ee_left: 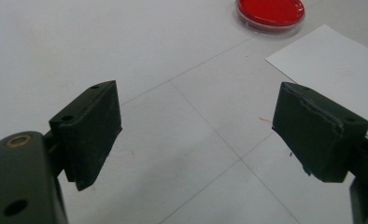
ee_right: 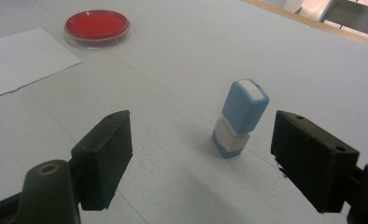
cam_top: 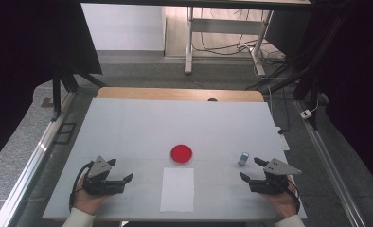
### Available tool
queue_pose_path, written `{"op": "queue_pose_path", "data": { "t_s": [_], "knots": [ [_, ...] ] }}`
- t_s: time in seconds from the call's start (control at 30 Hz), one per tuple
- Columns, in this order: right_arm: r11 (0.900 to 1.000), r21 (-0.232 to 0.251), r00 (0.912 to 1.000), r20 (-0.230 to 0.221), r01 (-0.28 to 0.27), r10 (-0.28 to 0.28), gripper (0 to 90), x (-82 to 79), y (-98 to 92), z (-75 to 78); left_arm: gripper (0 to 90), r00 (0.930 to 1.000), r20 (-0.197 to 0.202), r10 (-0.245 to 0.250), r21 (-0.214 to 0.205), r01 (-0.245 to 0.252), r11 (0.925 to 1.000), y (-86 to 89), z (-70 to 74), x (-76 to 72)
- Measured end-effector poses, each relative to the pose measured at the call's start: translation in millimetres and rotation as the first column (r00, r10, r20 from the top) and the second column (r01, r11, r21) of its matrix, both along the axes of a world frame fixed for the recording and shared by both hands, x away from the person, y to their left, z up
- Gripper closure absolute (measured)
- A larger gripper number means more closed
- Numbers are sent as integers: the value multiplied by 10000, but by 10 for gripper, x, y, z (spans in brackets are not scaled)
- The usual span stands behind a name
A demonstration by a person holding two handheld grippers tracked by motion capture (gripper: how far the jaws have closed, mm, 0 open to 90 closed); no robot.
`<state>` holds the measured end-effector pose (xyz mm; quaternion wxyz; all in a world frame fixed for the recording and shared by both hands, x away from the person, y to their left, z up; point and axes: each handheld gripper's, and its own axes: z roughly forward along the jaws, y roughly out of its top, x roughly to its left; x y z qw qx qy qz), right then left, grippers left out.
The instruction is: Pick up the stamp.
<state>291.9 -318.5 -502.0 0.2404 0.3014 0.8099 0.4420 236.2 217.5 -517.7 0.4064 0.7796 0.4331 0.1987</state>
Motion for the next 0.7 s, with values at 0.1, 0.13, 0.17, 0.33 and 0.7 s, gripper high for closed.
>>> {"op": "queue_pose_path", "data": {
  "t_s": [0.1,0.13,0.17,0.33,0.7],
  "knots": [
    [10000,-31,10000,1,17,-17,221,3,2,-6,158,10000,30,-30,51,30,10000,-4,-7,14],
    [10000,-31,10000,1,17,-17,221,3,2,-6,158,10000,30,-30,51,30,10000,-4,-7,14],
    [10000,-27,10000,45,17,-17,225,4,1,-6,158,10000,22,-72,55,72,10000,-8,-10,24],
    [10000,21,10000,-39,54,-54,237,15,2,-6,162,9998,64,-199,48,199,9998,-14,-12,50],
    [9999,-115,9997,-228,32,-35,241,5,31,-18,162,9995,88,-310,189,308,9993,-32,-17,90]
  ]
}}
